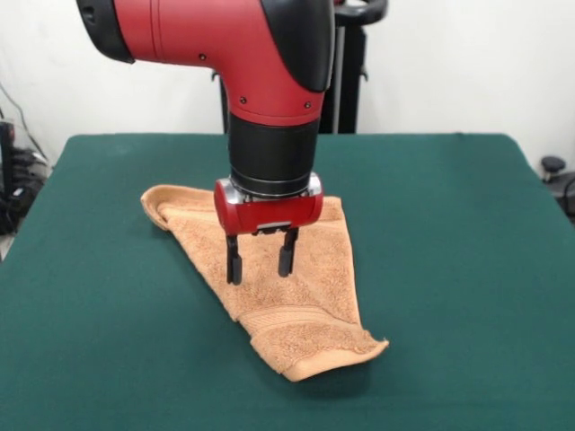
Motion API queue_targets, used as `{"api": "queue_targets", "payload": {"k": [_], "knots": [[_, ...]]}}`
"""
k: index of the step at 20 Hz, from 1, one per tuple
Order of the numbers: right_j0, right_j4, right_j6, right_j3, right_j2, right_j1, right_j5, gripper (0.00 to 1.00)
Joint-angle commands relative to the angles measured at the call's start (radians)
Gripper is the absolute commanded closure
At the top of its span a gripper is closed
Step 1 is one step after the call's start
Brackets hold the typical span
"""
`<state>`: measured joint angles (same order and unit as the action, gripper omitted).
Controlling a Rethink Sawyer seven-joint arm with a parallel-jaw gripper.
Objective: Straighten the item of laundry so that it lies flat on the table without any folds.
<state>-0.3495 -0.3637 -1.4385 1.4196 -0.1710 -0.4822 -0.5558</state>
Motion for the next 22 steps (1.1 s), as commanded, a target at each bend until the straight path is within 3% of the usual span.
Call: {"api": "queue_targets", "payload": {"k": [1,15,18,22], "knots": [[0.004,-0.029,-0.009,0.067,-0.080,0.036,0.017,0.00],[0.000,-0.048,-0.004,0.057,-0.069,0.065,0.010,0.00],[0.009,-0.058,0.028,0.060,-0.074,0.043,-0.017,0.00],[0.030,-0.036,-0.019,0.073,-0.043,0.008,-0.058,0.00]]}}
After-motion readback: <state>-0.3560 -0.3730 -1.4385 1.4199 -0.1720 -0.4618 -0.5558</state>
